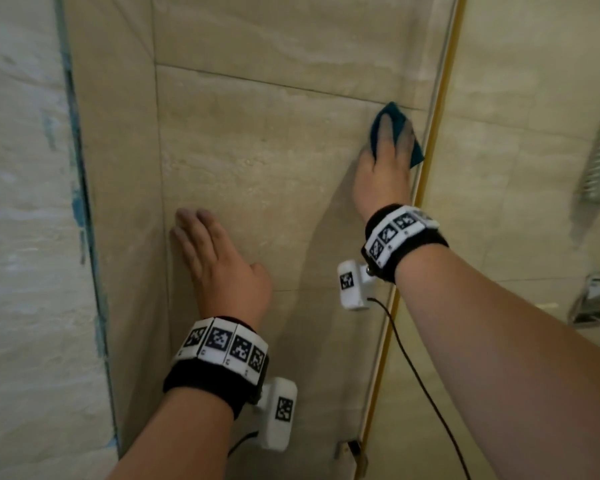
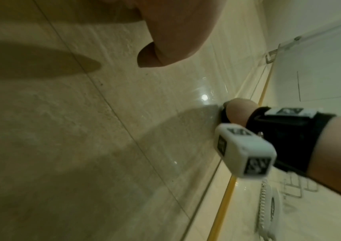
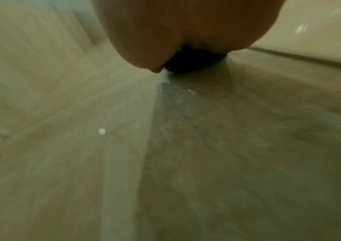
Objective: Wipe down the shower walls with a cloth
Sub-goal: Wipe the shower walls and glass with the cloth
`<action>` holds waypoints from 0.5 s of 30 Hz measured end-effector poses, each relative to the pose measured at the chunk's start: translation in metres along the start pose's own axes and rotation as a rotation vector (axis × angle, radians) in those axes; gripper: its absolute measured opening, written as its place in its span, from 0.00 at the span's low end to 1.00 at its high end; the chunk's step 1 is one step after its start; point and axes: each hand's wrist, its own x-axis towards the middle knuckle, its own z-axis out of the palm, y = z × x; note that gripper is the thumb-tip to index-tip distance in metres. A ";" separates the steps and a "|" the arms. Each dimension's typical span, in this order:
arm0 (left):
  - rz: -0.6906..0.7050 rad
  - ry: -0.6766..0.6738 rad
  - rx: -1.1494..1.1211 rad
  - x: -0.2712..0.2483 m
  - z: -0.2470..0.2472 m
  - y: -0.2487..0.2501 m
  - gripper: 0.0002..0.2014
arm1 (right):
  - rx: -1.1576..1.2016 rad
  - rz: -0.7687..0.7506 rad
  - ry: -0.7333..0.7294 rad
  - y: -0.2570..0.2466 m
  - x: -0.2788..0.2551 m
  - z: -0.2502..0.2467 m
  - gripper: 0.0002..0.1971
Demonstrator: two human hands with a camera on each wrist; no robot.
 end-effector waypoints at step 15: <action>0.035 -0.087 0.061 -0.022 -0.004 -0.012 0.50 | -0.214 -0.210 -0.360 0.064 -0.170 0.038 0.39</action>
